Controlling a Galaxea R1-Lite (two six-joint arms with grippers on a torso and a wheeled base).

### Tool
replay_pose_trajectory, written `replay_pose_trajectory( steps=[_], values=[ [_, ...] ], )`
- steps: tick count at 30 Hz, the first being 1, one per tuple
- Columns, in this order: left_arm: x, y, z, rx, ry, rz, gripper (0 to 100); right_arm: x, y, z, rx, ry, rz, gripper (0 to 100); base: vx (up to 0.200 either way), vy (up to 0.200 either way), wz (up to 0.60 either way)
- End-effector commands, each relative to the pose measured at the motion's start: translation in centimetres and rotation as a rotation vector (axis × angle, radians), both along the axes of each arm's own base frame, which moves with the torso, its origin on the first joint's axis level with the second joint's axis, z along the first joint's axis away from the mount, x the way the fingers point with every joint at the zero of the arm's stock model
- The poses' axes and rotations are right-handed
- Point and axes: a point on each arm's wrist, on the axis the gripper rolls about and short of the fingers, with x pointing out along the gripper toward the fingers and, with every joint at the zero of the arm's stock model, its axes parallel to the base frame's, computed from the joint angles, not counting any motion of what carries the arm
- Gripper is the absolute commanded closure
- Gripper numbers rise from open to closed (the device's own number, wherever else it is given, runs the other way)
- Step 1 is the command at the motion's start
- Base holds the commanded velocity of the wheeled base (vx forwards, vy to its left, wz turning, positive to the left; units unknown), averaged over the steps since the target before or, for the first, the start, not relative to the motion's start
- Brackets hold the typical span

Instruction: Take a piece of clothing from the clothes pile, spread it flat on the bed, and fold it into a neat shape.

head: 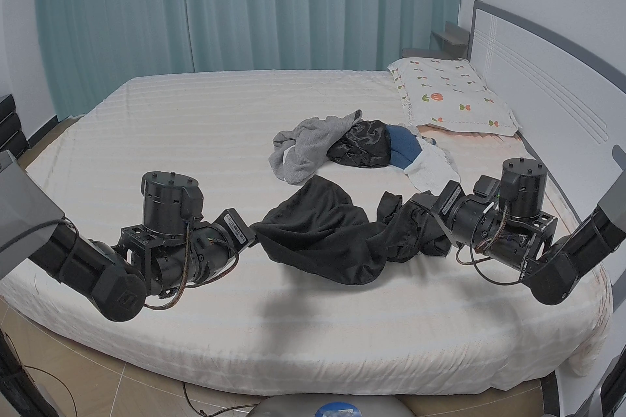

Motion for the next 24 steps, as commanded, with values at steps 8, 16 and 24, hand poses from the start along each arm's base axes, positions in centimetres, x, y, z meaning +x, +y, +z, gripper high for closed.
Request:
replay_pose_trajectory(
  steps=[8, 16, 24],
  values=[
    [-0.38, 0.51, 0.03, 0.002, 0.003, 0.008, 100, 0.0, 0.15, 0.58, 0.025, -0.074, -0.033, 100, 0.0, 0.2, 0.0],
    [-0.54, 0.8, 0.66, -0.006, -0.014, 0.014, 100, 0.09, 0.33, 1.05, 0.038, -0.099, -0.046, 100, 0.0, 0.2, 0.0],
    [-0.64, 0.86, 0.65, -0.004, -0.013, 0.014, 100, 0.16, 0.39, 1.25, 0.05, -0.121, -0.055, 100, 0.0, 0.2, 0.0]
  ],
)
